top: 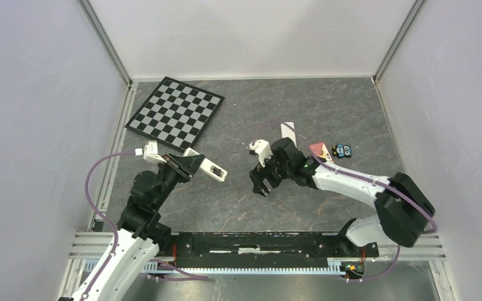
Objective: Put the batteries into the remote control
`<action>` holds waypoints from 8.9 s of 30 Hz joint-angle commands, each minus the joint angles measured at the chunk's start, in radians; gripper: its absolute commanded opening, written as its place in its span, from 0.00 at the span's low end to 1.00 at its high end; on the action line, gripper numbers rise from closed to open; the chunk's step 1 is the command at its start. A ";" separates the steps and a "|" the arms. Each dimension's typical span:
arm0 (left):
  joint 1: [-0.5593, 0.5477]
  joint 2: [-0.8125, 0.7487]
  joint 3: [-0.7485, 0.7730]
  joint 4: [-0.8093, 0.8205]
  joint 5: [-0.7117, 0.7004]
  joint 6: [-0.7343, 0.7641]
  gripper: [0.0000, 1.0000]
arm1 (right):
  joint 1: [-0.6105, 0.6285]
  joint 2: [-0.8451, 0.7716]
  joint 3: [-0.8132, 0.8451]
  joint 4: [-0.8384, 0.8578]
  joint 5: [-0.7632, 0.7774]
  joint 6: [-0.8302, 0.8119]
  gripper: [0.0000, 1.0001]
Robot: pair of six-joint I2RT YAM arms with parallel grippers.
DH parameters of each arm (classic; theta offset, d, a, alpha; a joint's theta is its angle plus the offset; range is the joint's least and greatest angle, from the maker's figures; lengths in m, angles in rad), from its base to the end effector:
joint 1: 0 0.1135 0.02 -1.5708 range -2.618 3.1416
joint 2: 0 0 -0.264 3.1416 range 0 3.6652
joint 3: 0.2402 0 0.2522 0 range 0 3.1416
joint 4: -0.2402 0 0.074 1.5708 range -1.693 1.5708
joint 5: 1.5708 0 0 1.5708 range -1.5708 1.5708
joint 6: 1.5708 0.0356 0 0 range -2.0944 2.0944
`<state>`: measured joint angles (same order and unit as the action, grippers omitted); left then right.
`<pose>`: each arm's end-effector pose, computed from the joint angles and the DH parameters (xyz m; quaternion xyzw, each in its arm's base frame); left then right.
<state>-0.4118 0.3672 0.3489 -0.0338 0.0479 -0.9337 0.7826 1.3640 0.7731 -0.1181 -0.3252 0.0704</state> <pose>0.1176 -0.0532 0.2581 -0.1711 0.7048 -0.4425 0.5275 0.1937 0.2086 0.2151 -0.3759 0.8168 0.3044 0.3144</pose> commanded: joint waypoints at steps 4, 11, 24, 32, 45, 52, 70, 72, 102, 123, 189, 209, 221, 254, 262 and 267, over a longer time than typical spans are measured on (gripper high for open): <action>0.001 0.003 0.031 -0.052 -0.063 0.061 0.02 | 0.054 0.145 0.136 -0.305 0.197 -0.234 0.82; 0.000 0.022 0.022 -0.038 -0.051 0.060 0.02 | 0.090 0.248 0.220 -0.374 0.253 -0.265 0.73; -0.001 0.205 -0.145 0.221 0.029 -0.123 0.02 | 0.112 0.349 0.237 -0.365 0.283 -0.223 0.50; -0.020 0.441 -0.168 0.437 0.026 -0.158 0.02 | 0.093 0.374 0.205 -0.364 0.381 -0.184 0.31; -0.269 0.781 -0.166 0.694 -0.255 -0.275 0.09 | -0.059 0.290 0.106 -0.327 0.360 -0.104 0.24; -0.399 1.037 -0.108 0.841 -0.422 -0.382 0.04 | -0.087 0.280 0.079 -0.294 0.334 -0.089 0.24; -0.449 0.920 -0.096 0.355 -0.496 -0.496 0.64 | -0.100 0.281 0.089 -0.321 0.262 -0.106 0.25; -0.448 0.909 -0.099 0.339 -0.496 -0.498 0.66 | -0.098 0.278 0.091 -0.323 0.261 -0.106 0.26; -0.396 0.493 -0.049 0.349 -0.337 0.025 0.84 | -0.100 0.403 0.146 -0.397 0.257 -0.098 0.34; -0.279 0.826 0.075 0.512 0.092 0.002 0.78 | -0.107 0.269 0.157 -0.345 0.254 -0.072 0.31; -0.280 1.182 0.210 0.582 0.181 -0.090 0.67 | -0.071 0.294 0.139 -0.360 0.347 0.017 0.27; -0.280 1.235 0.206 0.699 0.273 -0.133 0.68 | -0.077 0.098 0.126 -0.266 0.211 0.023 0.25; -0.281 1.251 0.191 0.724 0.313 -0.188 0.58 | -0.077 0.043 0.088 -0.192 0.093 -0.010 0.25; -0.239 1.157 -0.039 1.299 0.269 -0.539 0.02 | -0.102 -0.457 -0.416 0.477 0.206 1.030 0.87; -0.240 1.073 -0.018 1.220 0.268 -0.554 0.02 | -0.100 -0.417 -0.467 0.720 0.167 1.179 0.76; -0.241 1.034 0.001 1.184 0.265 -0.557 0.02 | -0.099 -0.357 -0.467 0.813 0.142 1.239 0.66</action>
<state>-0.6537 1.4471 0.3141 1.1667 0.3305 -1.4612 0.6788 0.9676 0.3168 0.5240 -0.1608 1.2152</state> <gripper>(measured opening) 0.040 0.719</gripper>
